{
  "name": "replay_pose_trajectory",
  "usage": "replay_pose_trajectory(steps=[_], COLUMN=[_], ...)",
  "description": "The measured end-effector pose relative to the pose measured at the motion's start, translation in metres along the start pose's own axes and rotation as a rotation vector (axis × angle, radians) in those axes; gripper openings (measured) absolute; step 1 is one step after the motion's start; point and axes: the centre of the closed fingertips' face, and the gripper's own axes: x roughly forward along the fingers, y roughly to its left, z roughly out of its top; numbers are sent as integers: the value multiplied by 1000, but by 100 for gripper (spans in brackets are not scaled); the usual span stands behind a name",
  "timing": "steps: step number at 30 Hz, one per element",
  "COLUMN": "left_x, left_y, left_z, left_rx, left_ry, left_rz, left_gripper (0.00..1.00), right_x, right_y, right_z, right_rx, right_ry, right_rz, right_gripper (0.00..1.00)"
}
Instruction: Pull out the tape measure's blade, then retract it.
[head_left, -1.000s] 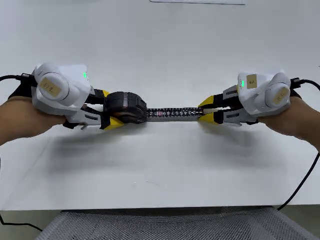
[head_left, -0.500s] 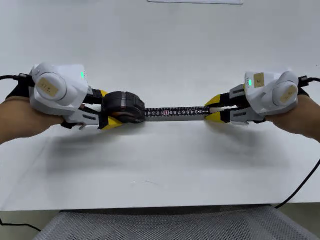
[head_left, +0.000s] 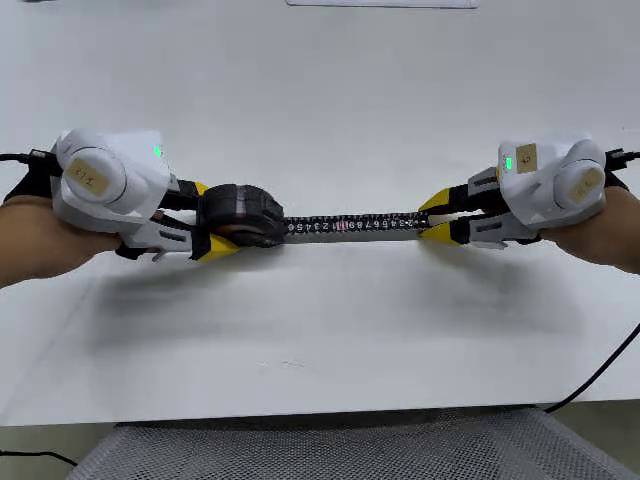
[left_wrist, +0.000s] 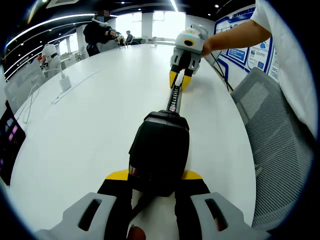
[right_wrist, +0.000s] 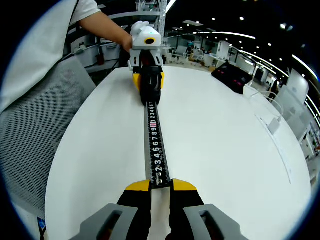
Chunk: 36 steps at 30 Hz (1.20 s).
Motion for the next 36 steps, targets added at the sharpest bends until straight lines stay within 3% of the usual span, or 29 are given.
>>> replay_pose_trajectory(steps=[36], left_x=[0], left_y=[0], left_z=[0], left_rx=[-3], left_ry=[1], left_rz=[-2], left_gripper=[28], right_x=[-34], right_y=[-3], right_z=[-37], right_rx=[15], right_ry=[81], right_rz=[-7], right_gripper=[8])
